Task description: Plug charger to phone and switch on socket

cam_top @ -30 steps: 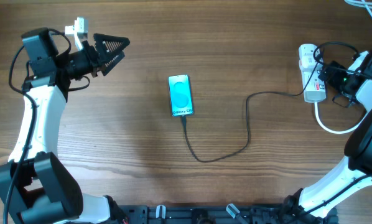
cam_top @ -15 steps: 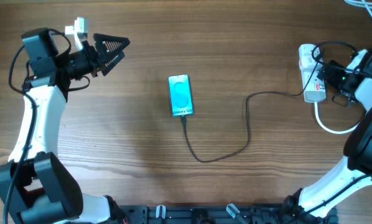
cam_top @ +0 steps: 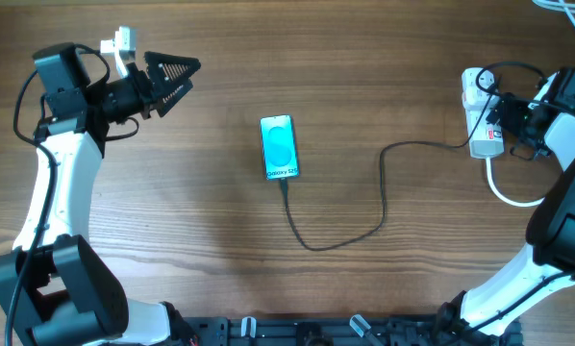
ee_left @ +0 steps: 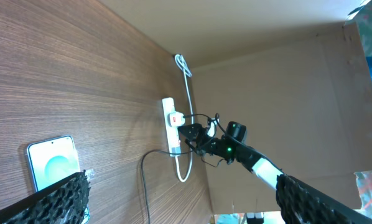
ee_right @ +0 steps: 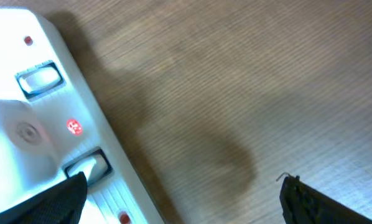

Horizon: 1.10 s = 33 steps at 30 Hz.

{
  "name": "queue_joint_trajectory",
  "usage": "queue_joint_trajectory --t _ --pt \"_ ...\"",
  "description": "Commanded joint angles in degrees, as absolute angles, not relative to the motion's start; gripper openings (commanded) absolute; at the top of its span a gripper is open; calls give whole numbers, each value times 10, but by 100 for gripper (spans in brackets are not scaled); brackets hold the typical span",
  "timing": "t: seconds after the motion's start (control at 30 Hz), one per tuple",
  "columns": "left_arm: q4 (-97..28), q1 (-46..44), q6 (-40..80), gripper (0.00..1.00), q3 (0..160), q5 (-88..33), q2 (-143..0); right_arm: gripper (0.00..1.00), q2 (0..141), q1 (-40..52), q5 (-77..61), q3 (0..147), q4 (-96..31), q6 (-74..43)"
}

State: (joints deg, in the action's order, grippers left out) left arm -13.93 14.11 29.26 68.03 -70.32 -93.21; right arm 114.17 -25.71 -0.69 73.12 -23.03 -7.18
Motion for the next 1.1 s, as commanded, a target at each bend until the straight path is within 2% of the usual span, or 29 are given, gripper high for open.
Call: queue_joint_trajectory --t 0.0,0.1,0.3,0.77,1.07 --pt "-138 143 291 100 680 -706 -929 100 1129 -241 51 729 -277 -47" --pt "-138 143 291 100 680 -706 -929 100 1073 -241 39 740 -292 -59" --pt "-138 143 291 100 680 -706 -929 100 1043 -240 -93 740 -294 -60" --pt "-138 143 291 100 680 -706 -929 100 1101 -238 -95 734 -261 -62" --pt "-138 143 291 100 680 -706 -929 100 1120 -234 -140 734 -196 -61"
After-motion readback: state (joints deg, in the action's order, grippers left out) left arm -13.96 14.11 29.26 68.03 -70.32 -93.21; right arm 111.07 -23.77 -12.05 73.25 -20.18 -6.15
